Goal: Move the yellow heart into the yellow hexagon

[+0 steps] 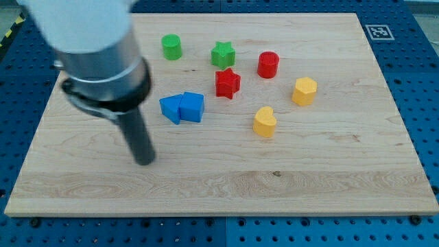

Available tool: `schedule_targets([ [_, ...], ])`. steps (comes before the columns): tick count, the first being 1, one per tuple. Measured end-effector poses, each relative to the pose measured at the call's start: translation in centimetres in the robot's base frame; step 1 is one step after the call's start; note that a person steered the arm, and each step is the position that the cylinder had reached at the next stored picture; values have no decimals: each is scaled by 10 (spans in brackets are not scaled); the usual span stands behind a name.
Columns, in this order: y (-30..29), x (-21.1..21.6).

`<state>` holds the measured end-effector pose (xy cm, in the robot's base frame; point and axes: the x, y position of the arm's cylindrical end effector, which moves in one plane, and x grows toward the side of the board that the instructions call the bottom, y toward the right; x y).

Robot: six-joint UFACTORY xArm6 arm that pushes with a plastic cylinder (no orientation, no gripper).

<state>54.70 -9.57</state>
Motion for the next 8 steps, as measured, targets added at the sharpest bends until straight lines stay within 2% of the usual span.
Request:
schedule_targets([
  [2,112,-21],
  [3,151,-21],
  [8,145,-37],
])
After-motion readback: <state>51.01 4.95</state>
